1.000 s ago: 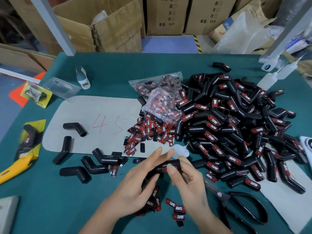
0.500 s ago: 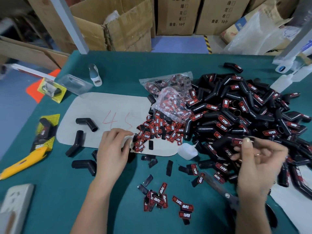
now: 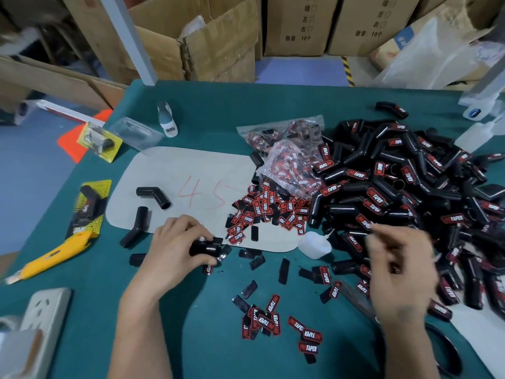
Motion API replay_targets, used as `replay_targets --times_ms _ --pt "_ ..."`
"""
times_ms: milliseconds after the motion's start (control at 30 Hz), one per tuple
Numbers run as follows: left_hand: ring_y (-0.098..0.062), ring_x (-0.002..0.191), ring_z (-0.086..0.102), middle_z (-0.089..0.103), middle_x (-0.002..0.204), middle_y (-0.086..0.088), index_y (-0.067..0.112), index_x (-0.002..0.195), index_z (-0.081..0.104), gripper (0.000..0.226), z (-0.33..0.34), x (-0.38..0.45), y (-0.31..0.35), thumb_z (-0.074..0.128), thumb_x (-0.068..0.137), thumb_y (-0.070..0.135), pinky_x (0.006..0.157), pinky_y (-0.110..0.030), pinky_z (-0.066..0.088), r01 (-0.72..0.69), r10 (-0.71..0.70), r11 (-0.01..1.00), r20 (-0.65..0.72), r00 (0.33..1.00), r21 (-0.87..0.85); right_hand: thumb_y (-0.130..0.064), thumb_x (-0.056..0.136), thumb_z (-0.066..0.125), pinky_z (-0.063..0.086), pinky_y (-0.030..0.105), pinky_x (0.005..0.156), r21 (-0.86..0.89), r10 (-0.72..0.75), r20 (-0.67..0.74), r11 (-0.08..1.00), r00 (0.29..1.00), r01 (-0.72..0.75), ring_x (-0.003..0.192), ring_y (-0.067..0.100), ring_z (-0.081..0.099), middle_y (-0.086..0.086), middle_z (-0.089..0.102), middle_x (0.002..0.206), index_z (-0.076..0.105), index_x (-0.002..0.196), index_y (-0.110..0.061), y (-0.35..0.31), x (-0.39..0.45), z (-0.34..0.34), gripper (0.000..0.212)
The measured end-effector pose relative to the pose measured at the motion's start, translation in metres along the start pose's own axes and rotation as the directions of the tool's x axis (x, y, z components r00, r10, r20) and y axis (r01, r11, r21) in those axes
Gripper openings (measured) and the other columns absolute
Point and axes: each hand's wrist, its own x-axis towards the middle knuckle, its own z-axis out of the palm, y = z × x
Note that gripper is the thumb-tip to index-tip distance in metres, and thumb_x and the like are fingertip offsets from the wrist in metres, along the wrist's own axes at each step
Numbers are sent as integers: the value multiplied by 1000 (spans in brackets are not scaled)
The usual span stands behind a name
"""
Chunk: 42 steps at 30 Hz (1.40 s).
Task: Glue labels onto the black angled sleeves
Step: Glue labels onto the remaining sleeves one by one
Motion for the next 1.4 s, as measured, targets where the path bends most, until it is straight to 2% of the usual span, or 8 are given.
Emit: replay_targets --times_ms 100,300,433,533,600,767,1067,1400 --pt "-25 109 49 54 109 11 24 100 76 35 0 0 2 96 71 23 93 -42 40 4 -5 999 30 1000 36 -66 84 62 41 16 68 -184 96 361 983 928 -30 98 -7 54 -28 52 114 54 131 -47 -9 -4 13 51" --pt "-17 111 54 63 109 12 26 109 73 17 -5 -2 7 75 95 35 100 -30 42 -132 84 972 -236 968 -195 -43 88 75 40 31 58 -392 113 424 917 898 69 94 17 64 -38 40 92 63 117 -35 -16 -17 34 33" --pt "-21 100 72 75 104 -4 17 119 65 21 2 -6 43 54 104 26 92 -27 55 -112 -38 460 -146 989 -881 -28 93 73 50 32 81 -217 158 381 973 911 -78 109 7 60 -30 58 106 65 114 -42 -14 -19 32 26" --pt "-29 88 74 74 95 -15 5 124 60 28 15 -5 68 44 105 18 81 -37 61 -21 -20 88 -23 1000 -996 -22 98 70 49 15 90 170 211 387 940 898 -295 114 7 63 -19 61 118 64 108 -48 -21 -19 27 28" --pt "-30 88 73 72 98 -18 12 134 61 33 21 -3 76 47 106 21 81 -39 61 44 -8 8 44 999 -999 -25 100 66 56 22 90 394 228 441 820 868 -415 112 15 69 -7 61 121 66 112 -46 -27 -19 22 24" --pt "-27 93 66 67 108 -16 26 148 52 40 34 -6 84 47 109 20 84 -36 55 65 83 92 73 994 -994 -25 89 73 63 31 77 520 267 458 693 848 -500 95 33 78 3 72 116 66 126 -36 -36 -19 14 39" --pt "-10 88 58 72 126 -6 36 141 55 39 38 -12 92 54 106 20 82 -18 47 -100 86 437 -69 994 -894 -38 67 87 58 21 69 557 369 376 643 850 -526 84 15 68 1 72 103 69 102 -37 -26 -22 8 38" --pt "-16 84 67 75 107 0 40 127 61 28 49 -15 93 63 100 33 80 -30 55 -140 -61 582 -215 975 -801 -28 72 84 52 11 62 448 141 251 860 957 -245 84 -3 66 -19 67 104 67 104 -50 -49 -28 12 43"
